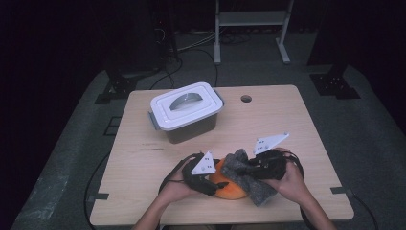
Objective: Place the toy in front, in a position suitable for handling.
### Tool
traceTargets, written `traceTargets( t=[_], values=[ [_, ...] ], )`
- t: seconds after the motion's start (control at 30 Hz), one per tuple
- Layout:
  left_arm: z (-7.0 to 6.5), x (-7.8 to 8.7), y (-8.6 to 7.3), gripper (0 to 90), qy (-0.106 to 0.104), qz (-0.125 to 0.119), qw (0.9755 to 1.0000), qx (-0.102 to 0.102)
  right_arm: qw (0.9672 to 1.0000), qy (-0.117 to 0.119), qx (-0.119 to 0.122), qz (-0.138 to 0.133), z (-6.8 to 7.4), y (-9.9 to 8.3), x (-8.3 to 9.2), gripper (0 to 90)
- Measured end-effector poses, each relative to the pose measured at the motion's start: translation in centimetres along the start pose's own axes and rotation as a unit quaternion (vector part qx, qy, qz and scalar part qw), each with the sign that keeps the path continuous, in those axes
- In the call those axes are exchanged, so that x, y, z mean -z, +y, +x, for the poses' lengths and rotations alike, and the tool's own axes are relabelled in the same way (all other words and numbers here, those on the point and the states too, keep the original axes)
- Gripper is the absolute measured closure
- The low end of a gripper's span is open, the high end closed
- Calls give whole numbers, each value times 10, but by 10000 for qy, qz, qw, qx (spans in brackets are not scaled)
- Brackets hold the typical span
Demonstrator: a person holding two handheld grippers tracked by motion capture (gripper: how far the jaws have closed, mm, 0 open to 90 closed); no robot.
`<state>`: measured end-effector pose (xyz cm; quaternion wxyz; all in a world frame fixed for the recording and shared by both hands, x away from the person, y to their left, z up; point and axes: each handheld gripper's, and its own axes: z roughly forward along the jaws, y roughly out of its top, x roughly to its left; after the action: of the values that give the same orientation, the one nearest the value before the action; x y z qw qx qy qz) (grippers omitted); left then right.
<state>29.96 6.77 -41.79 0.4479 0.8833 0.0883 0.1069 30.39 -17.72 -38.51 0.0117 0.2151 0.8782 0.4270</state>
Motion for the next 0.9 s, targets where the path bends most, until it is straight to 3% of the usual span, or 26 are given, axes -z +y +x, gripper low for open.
traceTargets(
  t=[0.03, 0.1, 0.2, 0.3, 0.47, 0.6, 0.73, 0.83, 0.9],
  values=[
    [0, 0, 0, 135, 0, 0, 10000, 0, 10000, 58, -21, -5, 2, -2, -3, 734],
    [-2, -1, 4, 110, -61, -268, 9996, 98, 9998, 167, -29, -78, 5, -5, -7, 734],
    [-8, -4, 5, 213, 84, -62, 9997, -215, 9999, 51, 64, -62, 9, -6, -4, 733],
    [-8, -3, 4, 224, 47, -61, 9999, -155, 9999, 53, -1, -97, 7, -11, 2, 734],
    [-6, -1, -1, 227, -32, -14, 9998, -186, 9987, 109, -455, -206, -4, -43, 16, 733],
    [-7, -1, 0, 232, -59, 35, 9998, -181, 9975, 60, -696, -85, -10, -58, 23, 732],
    [-6, 0, 0, 233, -101, 66, 9998, -180, 9979, -43, -627, -147, -8, -50, 28, 733],
    [-6, 2, 1, 232, -114, 94, 9997, -216, 9979, 24, -581, -268, -8, -39, 26, 733],
    [-5, 3, 3, 211, -128, 170, 9995, -231, 9987, 74, -485, -169, -7, -33, 18, 730]
  ],
)
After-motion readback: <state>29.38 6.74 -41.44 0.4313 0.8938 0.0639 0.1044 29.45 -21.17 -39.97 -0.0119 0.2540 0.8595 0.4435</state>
